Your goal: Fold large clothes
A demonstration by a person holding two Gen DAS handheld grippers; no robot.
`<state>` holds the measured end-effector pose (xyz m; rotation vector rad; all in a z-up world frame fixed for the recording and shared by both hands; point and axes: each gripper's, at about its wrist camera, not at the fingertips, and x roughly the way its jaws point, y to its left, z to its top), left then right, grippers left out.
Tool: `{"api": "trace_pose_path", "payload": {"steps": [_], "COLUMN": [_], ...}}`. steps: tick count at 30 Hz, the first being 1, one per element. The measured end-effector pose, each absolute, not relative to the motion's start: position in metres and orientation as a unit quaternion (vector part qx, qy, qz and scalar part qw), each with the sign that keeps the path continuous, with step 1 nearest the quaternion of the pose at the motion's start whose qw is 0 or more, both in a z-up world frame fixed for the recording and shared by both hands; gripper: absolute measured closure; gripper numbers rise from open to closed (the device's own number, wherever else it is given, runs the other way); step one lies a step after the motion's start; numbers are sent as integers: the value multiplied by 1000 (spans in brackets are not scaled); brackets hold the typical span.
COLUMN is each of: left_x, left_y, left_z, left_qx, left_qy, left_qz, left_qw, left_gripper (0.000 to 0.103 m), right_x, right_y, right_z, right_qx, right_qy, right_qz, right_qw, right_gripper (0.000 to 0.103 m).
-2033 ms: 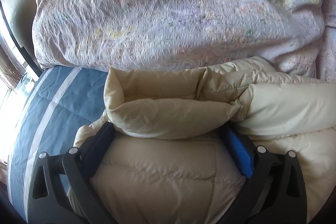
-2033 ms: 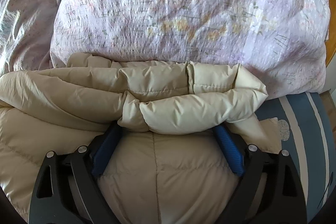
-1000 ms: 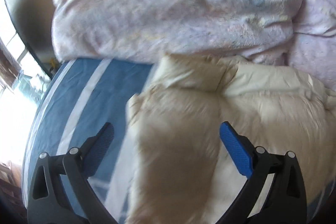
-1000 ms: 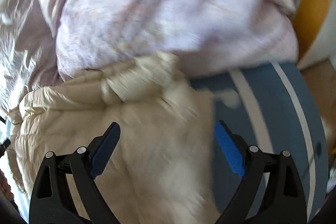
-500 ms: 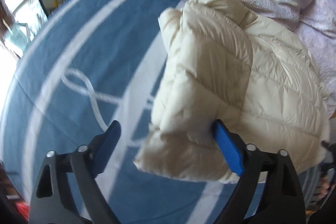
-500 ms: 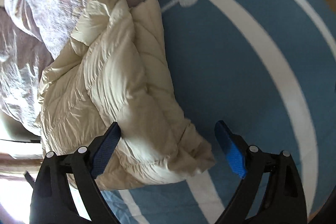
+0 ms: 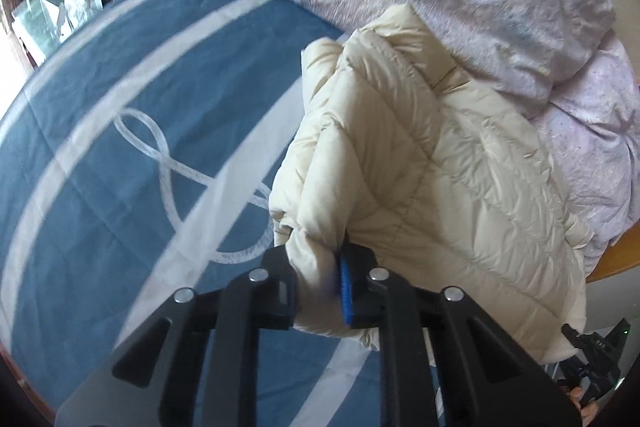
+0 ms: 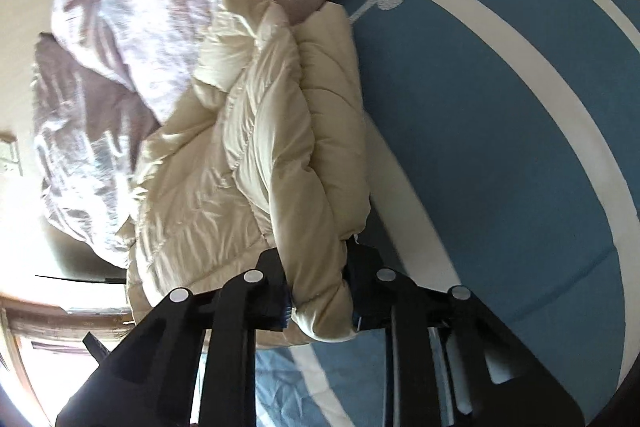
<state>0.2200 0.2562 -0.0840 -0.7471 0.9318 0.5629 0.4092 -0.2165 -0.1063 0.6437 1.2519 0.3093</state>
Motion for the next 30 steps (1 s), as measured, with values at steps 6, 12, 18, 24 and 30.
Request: {"api": "trace_pose_path", "payload": {"steps": [6,12,18,24,30], "left_x": [193,137,98,86,87], "left_y": [259,257,252,248,250], "left_z": [-67,-69,-74,-78,-80], "left_qx": [-325,-315,-310,-294,-289], "left_qy": [431,438,443,454,464], "left_qz": [266,269,272,269,279], "left_qw": [799,798,796,797,790], "left_gripper": [88,87,87,85,64], "right_x": [375,340,328,321,312], "right_y": [-208,-204,-192,-179,-173], "right_z": [-106,-114,-121,-120,-88], "right_qx": [274,255,262,249,145], "right_qy": [587,601,604,600,572], "right_qz": [164,178,177,166,101], "right_qw": [744,736,731,742,801], "right_gripper": [82,82,82,81,46]}}
